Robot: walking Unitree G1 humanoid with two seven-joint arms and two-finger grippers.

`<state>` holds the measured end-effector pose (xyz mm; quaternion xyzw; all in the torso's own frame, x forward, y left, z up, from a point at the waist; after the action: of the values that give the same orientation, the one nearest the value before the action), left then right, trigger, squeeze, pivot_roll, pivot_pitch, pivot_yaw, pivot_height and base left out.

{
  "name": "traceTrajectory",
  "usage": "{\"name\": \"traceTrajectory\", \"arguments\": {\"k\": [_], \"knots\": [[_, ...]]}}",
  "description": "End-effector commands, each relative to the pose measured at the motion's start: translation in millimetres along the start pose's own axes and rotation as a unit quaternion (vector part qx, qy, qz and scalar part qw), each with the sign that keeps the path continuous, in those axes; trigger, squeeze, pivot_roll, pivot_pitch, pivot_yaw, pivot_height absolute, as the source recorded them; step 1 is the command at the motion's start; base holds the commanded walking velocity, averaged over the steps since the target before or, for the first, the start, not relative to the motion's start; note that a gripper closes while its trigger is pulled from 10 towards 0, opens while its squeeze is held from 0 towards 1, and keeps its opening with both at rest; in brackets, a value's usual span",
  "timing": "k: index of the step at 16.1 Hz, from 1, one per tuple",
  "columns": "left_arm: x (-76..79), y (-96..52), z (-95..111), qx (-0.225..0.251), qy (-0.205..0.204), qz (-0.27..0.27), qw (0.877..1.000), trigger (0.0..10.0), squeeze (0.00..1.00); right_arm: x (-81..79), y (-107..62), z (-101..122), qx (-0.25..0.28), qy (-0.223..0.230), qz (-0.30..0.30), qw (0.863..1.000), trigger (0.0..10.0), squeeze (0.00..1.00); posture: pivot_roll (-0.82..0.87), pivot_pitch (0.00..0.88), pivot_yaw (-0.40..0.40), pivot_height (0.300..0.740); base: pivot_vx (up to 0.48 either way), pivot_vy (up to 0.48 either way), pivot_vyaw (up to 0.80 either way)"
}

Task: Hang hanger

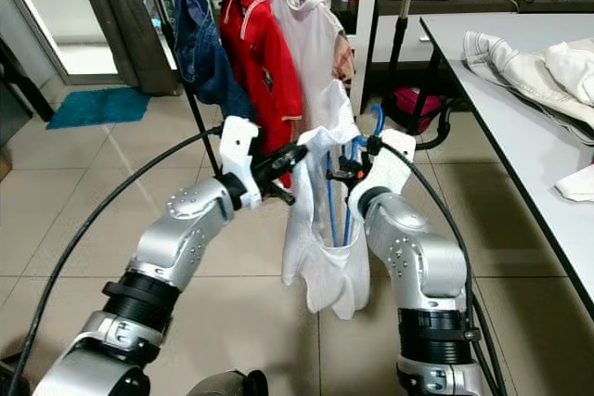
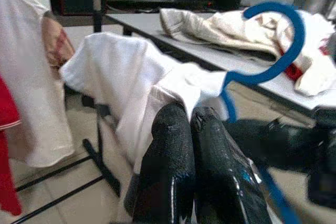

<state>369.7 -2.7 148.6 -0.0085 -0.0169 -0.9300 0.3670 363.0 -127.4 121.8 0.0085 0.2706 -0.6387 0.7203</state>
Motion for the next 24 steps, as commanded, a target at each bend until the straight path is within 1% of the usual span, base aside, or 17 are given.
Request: {"name": "traceTrajectory", "arguments": {"k": [1, 2, 3, 4, 5, 7, 10, 11, 14, 15, 17, 20, 21, 22, 24], "knots": [[2.4, -0.4, 8, 0.016, -0.01, -0.006, 1.0, 0.0, 0.0, -8.9, 1.3, 5, 0.003, 0.018, 0.014, 1.0, 10.0, 0.0, 0.0, 0.0, 0.096, 0.74, 0.0, 0.0, 0.0], [3.0, 0.1, 10, 0.019, -0.014, -0.006, 1.0, 0.0, 0.0, -9.0, 2.8, 4, 0.003, 0.028, 0.012, 1.0, 10.0, 0.0, 0.0, 0.0, 0.096, 0.74, 0.0, 0.0, 0.0], [4.6, 0.7, 13, 0.024, -0.022, -0.011, 0.999, 0.0, 0.0, -2.1, 7.6, 4, 0.011, 0.058, -0.009, 0.998, 10.0, 0.0, 0.0, 0.0, 0.093, 0.74, 0.0, 0.0, 0.0], [4.6, 0.7, 13, 0.024, -0.022, -0.011, 0.999, 0.0, 0.0, -2.1, 7.6, 4, 0.011, 0.058, -0.009, 0.998, 10.0, 0.0, 0.0, 0.0, 0.093, 0.74, 0.0, 0.0, 0.0], [6.7, 0.7, 14, 0.023, -0.02, -0.018, 0.999, 0.0, 0.0, 11.4, 13.2, 9, 0.031, 0.106, -0.041, 0.993, 10.0, 0.0, 0.0, 0.0, 0.091, 0.74, 0.0, 0.0, 0.0], [7.7, -0.2, 16, 0.023, -0.023, -0.021, 0.999, 0.0, 0.0, 25.2, 19.7, 14, 0.053, 0.145, -0.071, 0.985, 10.0, 0.0, 0.0, 0.0, 0.091, 0.74, 0.0, 0.0, 0.0], [7.4, -1.6, 22, 0.031, -0.034, -0.021, 0.999, 0.0, 0.0, 20.9, 24.3, 18, 0.065, 0.175, -0.065, 0.98, 10.0, 0.0, 0.01, 0.0, 0.085, 0.74, 0.0, 0.0, 0.0], [6.5, -2.8, 24, 0.032, -0.041, -0.018, 0.998, 0.0, 0.0, 20.4, 26.5, 14, 0.058, 0.196, -0.07, 0.976, 10.0, 0.0, 0.03, 0.0, 0.079, 0.74, 0.0, 0.0, 0.0], [5.9, -3.7, 25, 0.032, -0.049, -0.017, 0.998, 0.0, 0.0, 21.8, 28.8, 6, 0.048, 0.225, -0.084, 0.969, 10.0, 0.0, 0.03, 0.0, 0.083, 0.74, 0.0, 0.0, 0.0], [3.9, -3.8, 24, 0.03, -0.048, -0.01, 0.998, 0.0, 0.0, 16.8, 27.9, 1, 0.036, 0.241, -0.076, 0.967, 10.0, 0.0, 0.03, 0.0, 0.085, 0.74, 0.0, 0.0, 0.0], [-9.1, -1.6, 28, 0.037, -0.051, 0.027, 0.998, 0.0, 0.0, 5.3, 23.5, -7, 0.009, 0.25, -0.059, 0.966, 10.0, 0.0, 0.02, 0.0, 0.089, 0.74, 0.0, 0.0, 0.0], [-36.6, -0.4, 31, 0.04, -0.045, 0.095, 0.994, 0.0, 0.0, -11.9, 15.9, -22, -0.043, 0.268, -0.023, 0.962, 10.0, 0.0, 0.02, 0.0, 0.094, 0.74, 0.0, 0.0, 0.0], [-42.4, -0.7, 31, 0.039, -0.044, 0.108, 0.992, 0.0, 0.0, -16.5, 13.7, -23, -0.054, 0.261, -0.009, 0.964, 10.0, 0.0, 0.01, 0.0, 0.096, 0.74, 0.0, 0.0, 0.0], [-44.9, -1.0, 30, 0.038, -0.041, 0.114, 0.992, 0.0, 0.0, -18.6, 11.9, -24, -0.062, 0.26, -0.002, 0.964, 10.0, 0.0, 0.01, 0.0, 0.097, 0.74, 0.0, 0.0, 0.0], [-43.6, 0.1, 29, 0.037, -0.041, 0.112, 0.992, 0.0, 0.0, -19.9, 11.0, -23, -0.065, 0.261, 0.003, 0.963, 10.0, 0.0, 0.01, 0.0, 0.097, 0.74, 0.0, 0.0, 0.0]]}}
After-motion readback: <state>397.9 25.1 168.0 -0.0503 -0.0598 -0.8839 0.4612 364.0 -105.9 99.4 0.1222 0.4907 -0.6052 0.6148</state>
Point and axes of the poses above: a point about 5 cm out from each wrist's last joint towards the gripper, its own y axis pointing out of the wrist towards the gripper, its own z axis along the axis of the wrist's last joint, x = y × z, the point moved 6 cm from there along y, pointing out of the wrist towards the gripper, and after that the axes turned 8 degrees about y, right-handed, at the moved point
